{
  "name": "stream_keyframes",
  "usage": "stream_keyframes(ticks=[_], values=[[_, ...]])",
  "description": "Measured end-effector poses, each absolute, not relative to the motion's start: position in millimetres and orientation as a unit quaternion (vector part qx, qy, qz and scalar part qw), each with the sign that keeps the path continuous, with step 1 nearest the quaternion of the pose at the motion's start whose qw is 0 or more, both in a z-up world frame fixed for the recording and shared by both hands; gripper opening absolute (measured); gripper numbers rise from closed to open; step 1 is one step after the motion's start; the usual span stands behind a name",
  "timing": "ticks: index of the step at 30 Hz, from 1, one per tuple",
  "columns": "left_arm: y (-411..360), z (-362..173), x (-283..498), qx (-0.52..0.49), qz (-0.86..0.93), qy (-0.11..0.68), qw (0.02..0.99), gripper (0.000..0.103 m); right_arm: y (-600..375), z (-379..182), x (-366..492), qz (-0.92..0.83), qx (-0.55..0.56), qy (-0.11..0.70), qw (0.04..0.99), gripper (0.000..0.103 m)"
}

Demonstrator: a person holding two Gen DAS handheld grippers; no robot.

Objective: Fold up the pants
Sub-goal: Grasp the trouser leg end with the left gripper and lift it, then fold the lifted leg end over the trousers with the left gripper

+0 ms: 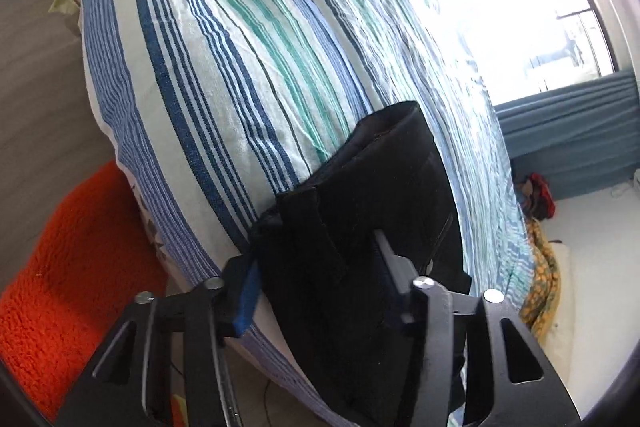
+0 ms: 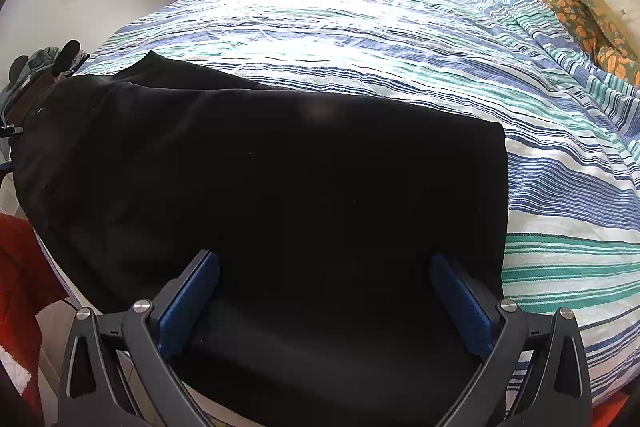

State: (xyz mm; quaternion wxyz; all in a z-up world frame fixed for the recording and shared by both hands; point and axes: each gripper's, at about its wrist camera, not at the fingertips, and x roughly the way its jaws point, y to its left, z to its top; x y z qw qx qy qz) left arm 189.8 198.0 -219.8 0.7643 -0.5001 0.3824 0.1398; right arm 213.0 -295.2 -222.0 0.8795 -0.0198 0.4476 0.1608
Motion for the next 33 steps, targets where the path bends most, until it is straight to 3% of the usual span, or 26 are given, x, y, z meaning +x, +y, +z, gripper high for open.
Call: stream_keyframes(ticks=[2, 5, 7, 10, 17, 24, 28, 33], values=[[199, -210, 183, -0.505, 0.128, 0.359, 0.775, 0.025, -296, -222, 213, 0.161, -0.019, 0.448, 0.879, 0.103], [199, -207, 180, -0.48, 0.129, 0.361, 0.789, 0.026, -296, -222, 213, 0.161, -0.018, 0.447, 0.88, 0.103], [203, -219, 186, -0.486, 0.144, 0.38, 0.773, 0.033, -295, -222, 214, 0.161, -0.019, 0.447, 0.88, 0.103], [198, -212, 184, -0.499, 0.147, 0.365, 0.772, 0.023, -295, -222, 214, 0.162, -0.019, 0.448, 0.879, 0.103], [117, -102, 192, -0.295, 0.092, 0.357, 0.881, 0.02, -297, -220, 213, 0.165, -0.017, 0.441, 0.882, 0.103], [-41, -27, 205, -0.101, -0.045, 0.348, 0.931, 0.02, -315, -201, 217, 0.189, 0.039, 0.46, 0.867, 0.103], [-137, -41, 222, -0.053, -0.136, 0.375, 0.915, 0.02, -356, -174, 208, 0.174, 0.122, 0.413, 0.886, 0.102], [-241, -110, 246, 0.019, -0.175, 0.446, 0.877, 0.023, -413, -160, 197, 0.098, 0.175, 0.36, 0.911, 0.102]])
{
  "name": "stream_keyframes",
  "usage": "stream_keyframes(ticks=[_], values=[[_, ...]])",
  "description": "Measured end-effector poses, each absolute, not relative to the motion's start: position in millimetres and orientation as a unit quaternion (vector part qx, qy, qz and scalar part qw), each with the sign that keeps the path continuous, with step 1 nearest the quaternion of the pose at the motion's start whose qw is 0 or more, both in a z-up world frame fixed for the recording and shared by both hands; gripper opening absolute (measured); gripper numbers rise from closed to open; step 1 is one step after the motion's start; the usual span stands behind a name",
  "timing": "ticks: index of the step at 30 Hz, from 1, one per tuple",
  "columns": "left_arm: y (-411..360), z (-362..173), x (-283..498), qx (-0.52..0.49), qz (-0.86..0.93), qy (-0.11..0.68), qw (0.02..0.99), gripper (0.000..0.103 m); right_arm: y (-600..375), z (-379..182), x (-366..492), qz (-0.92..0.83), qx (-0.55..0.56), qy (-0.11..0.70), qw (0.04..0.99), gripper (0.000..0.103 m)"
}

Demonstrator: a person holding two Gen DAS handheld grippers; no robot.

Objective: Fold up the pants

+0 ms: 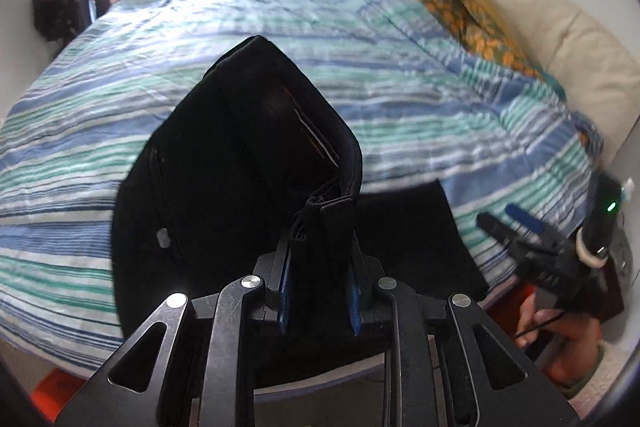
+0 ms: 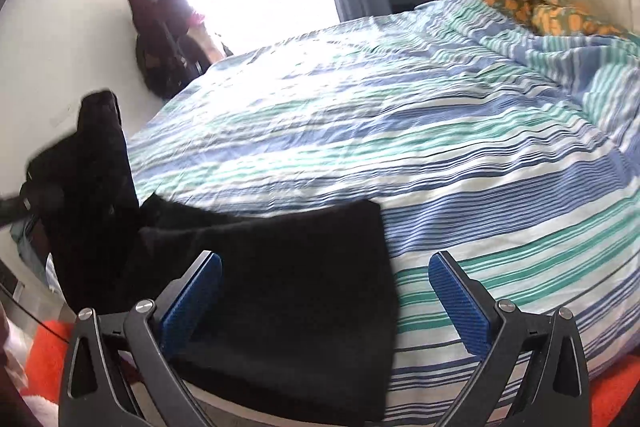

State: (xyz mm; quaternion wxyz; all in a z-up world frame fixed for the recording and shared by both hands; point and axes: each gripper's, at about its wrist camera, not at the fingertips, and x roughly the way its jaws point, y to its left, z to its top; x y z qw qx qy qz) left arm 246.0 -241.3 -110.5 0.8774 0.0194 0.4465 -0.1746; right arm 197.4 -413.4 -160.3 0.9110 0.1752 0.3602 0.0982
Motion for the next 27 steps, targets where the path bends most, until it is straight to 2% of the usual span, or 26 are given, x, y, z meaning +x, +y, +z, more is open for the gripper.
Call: stream_keyframes(ticks=[2, 4, 5, 7, 9, 10, 13, 17, 20, 23, 27], values=[[-273, -144, 251, 0.067, -0.177, 0.472, 0.861, 0.029, -432, -168, 198, 0.076, 0.204, 0.37, 0.903, 0.102], [-298, -171, 252, 0.114, -0.182, 0.497, 0.841, 0.042, -446, -174, 199, 0.06, 0.232, 0.378, 0.894, 0.102], [-306, -176, 249, 0.138, -0.176, 0.499, 0.837, 0.042, -451, -176, 199, 0.056, 0.244, 0.376, 0.892, 0.102], [-308, -164, 240, 0.147, -0.182, 0.494, 0.838, 0.049, -463, -172, 194, 0.055, 0.26, 0.359, 0.894, 0.102], [-298, -140, 234, 0.112, -0.208, 0.492, 0.838, 0.055, -475, -165, 189, 0.069, 0.277, 0.329, 0.9, 0.102], [-286, -123, 232, 0.091, -0.213, 0.485, 0.843, 0.064, -479, -161, 187, 0.081, 0.287, 0.312, 0.902, 0.102], [-235, -82, 230, 0.044, -0.184, 0.446, 0.875, 0.082, -483, -152, 187, 0.116, 0.308, 0.276, 0.903, 0.103], [-166, -80, 235, 0.042, -0.103, 0.422, 0.9, 0.082, -467, -142, 190, 0.169, 0.323, 0.269, 0.891, 0.103], [-146, -112, 234, 0.066, -0.073, 0.439, 0.893, 0.074, -448, -141, 196, 0.218, 0.343, 0.288, 0.867, 0.103], [-156, -152, 237, 0.051, -0.106, 0.481, 0.869, 0.063, -425, -151, 215, 0.284, 0.37, 0.333, 0.819, 0.103], [-183, -175, 245, 0.048, -0.112, 0.483, 0.867, 0.06, -389, -174, 255, 0.36, 0.382, 0.427, 0.736, 0.102]])
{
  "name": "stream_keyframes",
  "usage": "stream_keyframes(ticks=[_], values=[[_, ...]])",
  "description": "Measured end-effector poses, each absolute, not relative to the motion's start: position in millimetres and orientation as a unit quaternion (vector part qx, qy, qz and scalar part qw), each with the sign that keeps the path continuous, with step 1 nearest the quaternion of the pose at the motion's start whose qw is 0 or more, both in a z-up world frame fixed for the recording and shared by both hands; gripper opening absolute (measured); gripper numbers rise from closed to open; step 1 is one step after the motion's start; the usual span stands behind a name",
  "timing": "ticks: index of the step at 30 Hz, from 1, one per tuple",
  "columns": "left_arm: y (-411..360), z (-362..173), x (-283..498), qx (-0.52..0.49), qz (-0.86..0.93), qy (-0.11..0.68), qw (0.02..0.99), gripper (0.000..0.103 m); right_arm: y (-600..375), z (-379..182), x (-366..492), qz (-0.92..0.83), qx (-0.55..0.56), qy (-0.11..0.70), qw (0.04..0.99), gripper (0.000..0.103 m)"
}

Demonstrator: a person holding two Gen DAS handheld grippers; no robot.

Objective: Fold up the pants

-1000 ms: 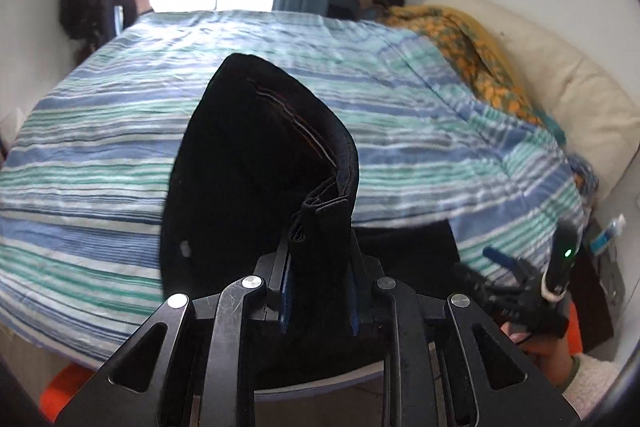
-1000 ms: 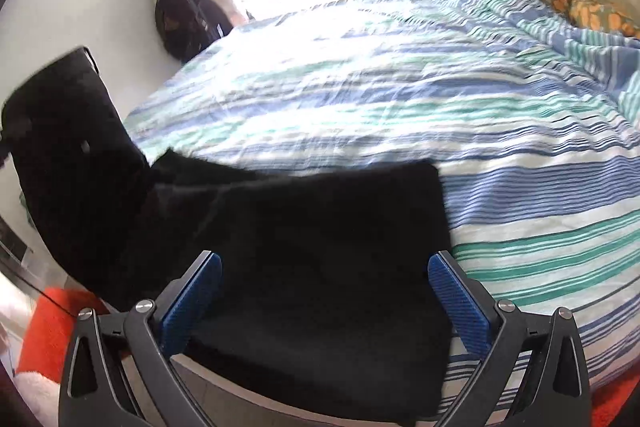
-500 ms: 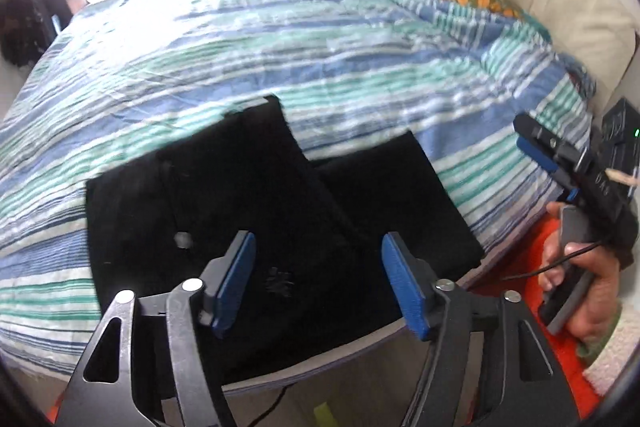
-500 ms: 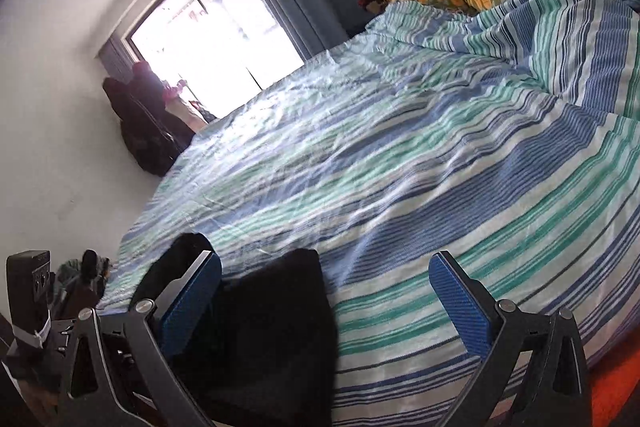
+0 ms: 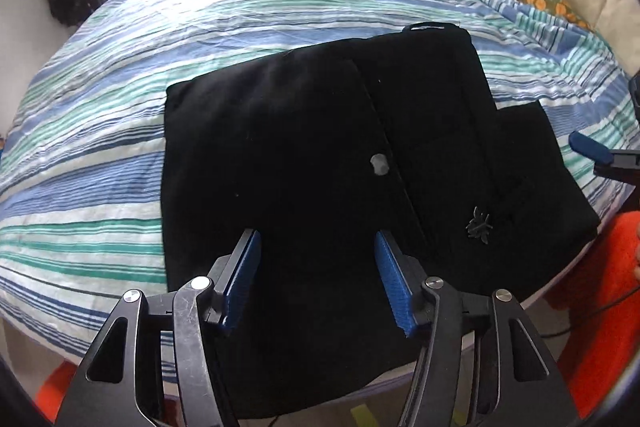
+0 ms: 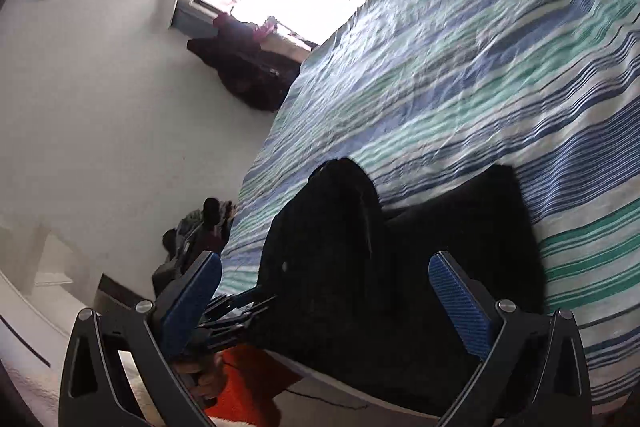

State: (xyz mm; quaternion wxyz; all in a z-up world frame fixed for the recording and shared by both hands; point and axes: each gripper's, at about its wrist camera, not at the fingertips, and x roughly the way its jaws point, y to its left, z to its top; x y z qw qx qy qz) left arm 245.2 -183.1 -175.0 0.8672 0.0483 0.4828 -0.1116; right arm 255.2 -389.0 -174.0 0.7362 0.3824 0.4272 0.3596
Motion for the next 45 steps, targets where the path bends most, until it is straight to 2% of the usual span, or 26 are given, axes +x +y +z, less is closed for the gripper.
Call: stream_keyframes(ticks=[6, 11, 16, 18, 22, 24, 25, 29, 31, 37, 41, 45], values=[[-182, -174, 248, 0.031, -0.12, 0.487, 0.865, 0.06, -344, -186, 296, 0.413, 0.312, 0.506, 0.69, 0.088], [-185, -174, 248, 0.031, -0.118, 0.487, 0.865, 0.06, -314, -205, 314, 0.432, 0.242, 0.564, 0.661, 0.058], [-176, -174, 244, 0.026, -0.118, 0.485, 0.866, 0.062, -299, -214, 312, 0.441, 0.196, 0.588, 0.649, 0.056], [-175, -174, 244, 0.026, -0.118, 0.486, 0.866, 0.062, -295, -211, 311, 0.459, 0.204, 0.585, 0.637, 0.043], [-169, -175, 245, 0.017, -0.119, 0.487, 0.865, 0.063, -286, -213, 305, 0.474, 0.2, 0.578, 0.634, 0.039], [-171, -175, 245, 0.02, -0.116, 0.488, 0.865, 0.064, -280, -213, 302, 0.446, 0.161, 0.591, 0.653, 0.026], [-172, -173, 245, 0.024, -0.112, 0.49, 0.864, 0.064, -275, -211, 300, 0.438, 0.144, 0.592, 0.661, 0.022], [-162, -149, 249, -0.009, -0.111, 0.495, 0.862, 0.067, -283, -177, 291, 0.453, 0.154, 0.554, 0.681, 0.017], [-153, -131, 247, -0.025, -0.112, 0.477, 0.871, 0.073, -298, -159, 285, 0.461, 0.185, 0.533, 0.685, 0.016], [-148, -93, 235, -0.045, -0.127, 0.44, 0.888, 0.075, -351, -136, 261, 0.462, 0.255, 0.504, 0.684, 0.015], [-162, -91, 227, -0.015, -0.138, 0.43, 0.892, 0.075, -392, -154, 241, 0.428, 0.299, 0.507, 0.686, 0.015], [-184, -105, 222, 0.014, -0.144, 0.444, 0.884, 0.075, -431, -201, 234, 0.361, 0.347, 0.531, 0.684, 0.014]])
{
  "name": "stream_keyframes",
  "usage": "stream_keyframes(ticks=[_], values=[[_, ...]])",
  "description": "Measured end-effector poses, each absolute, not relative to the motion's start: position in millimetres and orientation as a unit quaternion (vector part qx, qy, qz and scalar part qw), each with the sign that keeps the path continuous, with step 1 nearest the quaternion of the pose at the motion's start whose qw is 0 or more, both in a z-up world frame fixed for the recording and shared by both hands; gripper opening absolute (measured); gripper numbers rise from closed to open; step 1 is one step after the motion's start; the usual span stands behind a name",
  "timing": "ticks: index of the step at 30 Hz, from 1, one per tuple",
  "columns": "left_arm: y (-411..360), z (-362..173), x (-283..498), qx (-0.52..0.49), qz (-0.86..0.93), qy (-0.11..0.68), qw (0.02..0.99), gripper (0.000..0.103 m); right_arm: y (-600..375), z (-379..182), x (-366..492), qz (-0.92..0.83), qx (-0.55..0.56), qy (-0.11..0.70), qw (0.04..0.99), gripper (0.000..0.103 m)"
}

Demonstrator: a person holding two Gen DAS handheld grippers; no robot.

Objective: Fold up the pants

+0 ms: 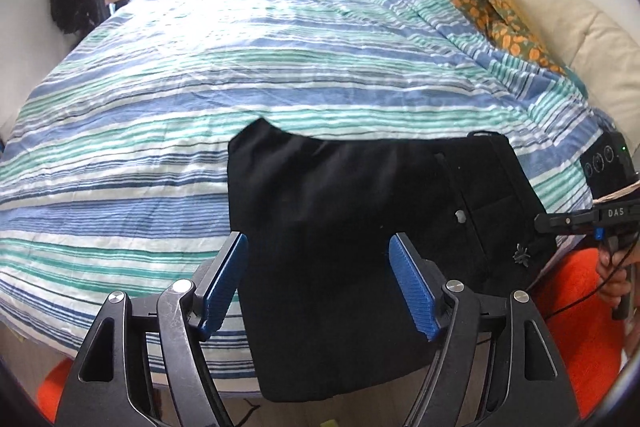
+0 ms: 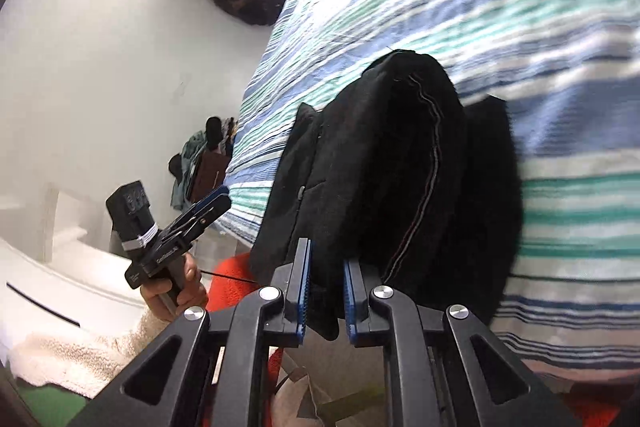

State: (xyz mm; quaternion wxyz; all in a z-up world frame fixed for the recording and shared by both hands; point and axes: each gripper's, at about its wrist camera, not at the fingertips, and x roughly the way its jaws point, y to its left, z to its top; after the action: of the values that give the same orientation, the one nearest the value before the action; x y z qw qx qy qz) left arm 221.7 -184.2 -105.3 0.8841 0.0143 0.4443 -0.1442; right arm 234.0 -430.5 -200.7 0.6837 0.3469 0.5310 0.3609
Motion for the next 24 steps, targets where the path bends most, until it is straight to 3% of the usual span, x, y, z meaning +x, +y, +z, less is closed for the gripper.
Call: stream_keyframes(ticks=[5, 16, 18, 20, 21, 24], values=[[-203, -139, 215, 0.06, -0.142, 0.47, 0.869, 0.075, -450, -240, 227, 0.318, 0.377, 0.544, 0.679, 0.013], [-222, -168, 207, 0.116, -0.128, 0.48, 0.86, 0.083, -403, -204, 219, 0.277, 0.246, 0.534, 0.76, 0.016], [-226, -172, 205, 0.123, -0.127, 0.476, 0.861, 0.084, -399, -200, 219, 0.263, 0.224, 0.529, 0.775, 0.022], [-227, -171, 203, 0.122, -0.126, 0.476, 0.862, 0.084, -399, -193, 217, 0.247, 0.21, 0.534, 0.781, 0.04], [-227, -171, 203, 0.12, -0.127, 0.477, 0.861, 0.084, -403, -188, 217, 0.239, 0.202, 0.537, 0.784, 0.044], [-227, -170, 204, 0.116, -0.126, 0.478, 0.861, 0.084, -416, -169, 212, 0.214, 0.188, 0.523, 0.803, 0.047]])
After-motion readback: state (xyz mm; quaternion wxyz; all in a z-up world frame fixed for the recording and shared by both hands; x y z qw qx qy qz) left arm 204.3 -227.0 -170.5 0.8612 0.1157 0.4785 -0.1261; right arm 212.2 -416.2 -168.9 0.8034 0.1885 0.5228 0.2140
